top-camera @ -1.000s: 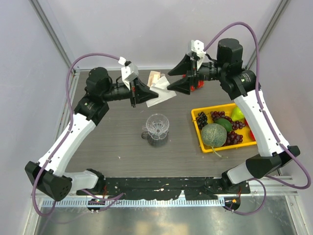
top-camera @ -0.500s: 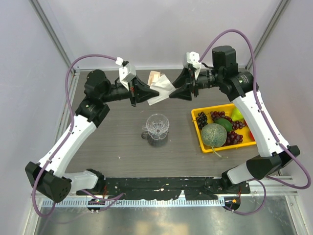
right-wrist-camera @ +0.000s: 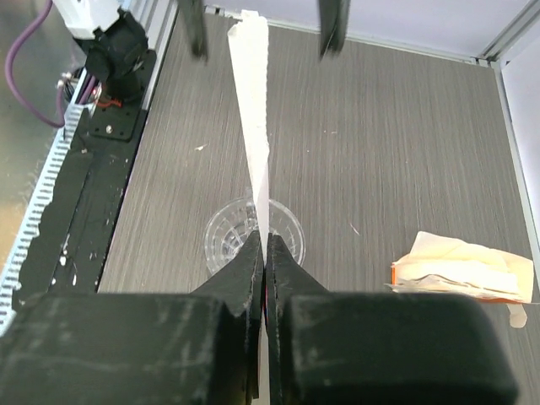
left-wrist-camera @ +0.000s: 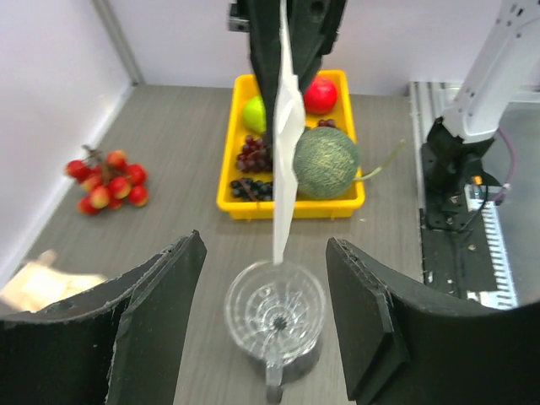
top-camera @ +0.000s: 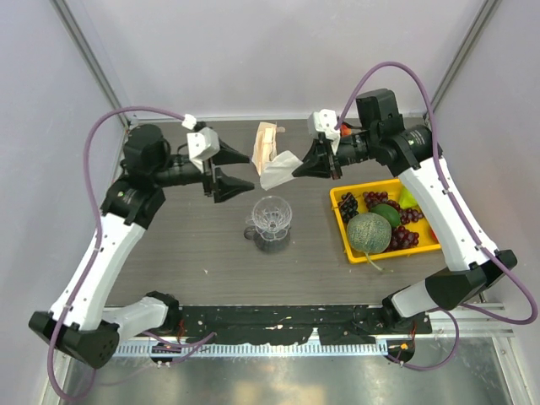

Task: Place the coffee filter in the dripper

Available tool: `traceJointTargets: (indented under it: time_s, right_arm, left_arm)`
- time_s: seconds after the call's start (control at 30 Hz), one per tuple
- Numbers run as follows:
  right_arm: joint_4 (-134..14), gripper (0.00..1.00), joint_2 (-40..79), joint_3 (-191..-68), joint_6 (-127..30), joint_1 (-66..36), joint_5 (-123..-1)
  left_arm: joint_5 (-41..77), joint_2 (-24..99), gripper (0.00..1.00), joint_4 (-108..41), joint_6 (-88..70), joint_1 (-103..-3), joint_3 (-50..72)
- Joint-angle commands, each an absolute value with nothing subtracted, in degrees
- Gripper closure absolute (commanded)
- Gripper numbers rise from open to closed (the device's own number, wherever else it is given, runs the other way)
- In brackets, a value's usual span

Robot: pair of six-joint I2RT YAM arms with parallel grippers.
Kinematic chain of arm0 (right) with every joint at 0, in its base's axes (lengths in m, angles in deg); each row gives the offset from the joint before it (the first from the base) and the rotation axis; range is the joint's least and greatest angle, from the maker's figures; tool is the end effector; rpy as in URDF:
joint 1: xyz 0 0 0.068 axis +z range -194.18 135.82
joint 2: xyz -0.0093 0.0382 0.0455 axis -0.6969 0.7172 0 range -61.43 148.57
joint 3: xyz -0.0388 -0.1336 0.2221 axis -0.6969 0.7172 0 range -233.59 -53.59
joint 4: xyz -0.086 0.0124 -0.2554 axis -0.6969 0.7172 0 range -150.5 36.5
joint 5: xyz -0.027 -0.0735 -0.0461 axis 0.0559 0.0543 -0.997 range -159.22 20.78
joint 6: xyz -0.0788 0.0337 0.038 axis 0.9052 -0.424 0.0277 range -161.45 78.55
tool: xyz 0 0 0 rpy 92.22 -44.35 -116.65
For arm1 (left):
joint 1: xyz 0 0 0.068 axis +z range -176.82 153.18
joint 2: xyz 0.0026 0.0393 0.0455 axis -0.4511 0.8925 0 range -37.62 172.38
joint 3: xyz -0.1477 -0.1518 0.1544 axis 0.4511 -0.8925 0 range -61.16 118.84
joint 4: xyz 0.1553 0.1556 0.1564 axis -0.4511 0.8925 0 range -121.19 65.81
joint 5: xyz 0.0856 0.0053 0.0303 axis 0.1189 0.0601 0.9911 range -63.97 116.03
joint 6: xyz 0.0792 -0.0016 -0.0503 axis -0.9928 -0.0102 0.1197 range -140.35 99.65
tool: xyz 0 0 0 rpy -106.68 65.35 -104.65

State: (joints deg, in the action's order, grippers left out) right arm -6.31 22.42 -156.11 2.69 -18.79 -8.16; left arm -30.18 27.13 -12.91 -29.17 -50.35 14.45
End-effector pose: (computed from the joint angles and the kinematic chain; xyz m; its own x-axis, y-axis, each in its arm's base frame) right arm 0.2462 0.1988 0.4363 0.2158 -0.2706 -0.9382 -0.9763 -0.0788 -0.2018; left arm 0.2197 -0.1725 0.4333 0.0327 0.0788 -0.9964 0.9842 0.1708 0.0458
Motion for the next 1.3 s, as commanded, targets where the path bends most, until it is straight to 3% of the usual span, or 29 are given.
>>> traceJointTargets:
  time_s: [0.0, 0.27, 0.67, 0.73, 0.9, 1.27]
  right_arm:
    - [0.4, 0.95, 19.6, -155.73, 12.5, -18.69, -8.05]
    - [2.52, 0.95, 21.01, -157.22, 13.84, -16.76, -7.87]
    - [2.08, 0.95, 19.43, -155.28, 13.22, -15.62, -9.19]
    - [1.73, 0.95, 19.51, -155.2, 12.52, -15.62, -9.45]
    - [0.5, 0.95, 19.16, -154.84, 10.41, -15.62, -9.01]
    - [-0.56, 0.95, 19.16, -154.58, 9.62, -15.26, -8.4]
  left_arm:
    - [-32.16, 22.5, 0.32, -5.97, -34.77, -46.59, 18.29]
    - [-31.37, 24.78, 0.41, -10.8, -29.93, -50.1, 20.66]
    - [-31.1, 25.48, 0.66, -14.41, -30.02, -53.62, 19.43]
    - [-32.85, 25.31, 0.66, -14.41, -30.11, -53.62, 19.17]
    - [-33.48, 24.08, 0.54, -14.32, -31.16, -53.62, 18.2]
    - [-32.6, 27.67, 0.6, -13.61, -29.76, -54.94, 21.1]
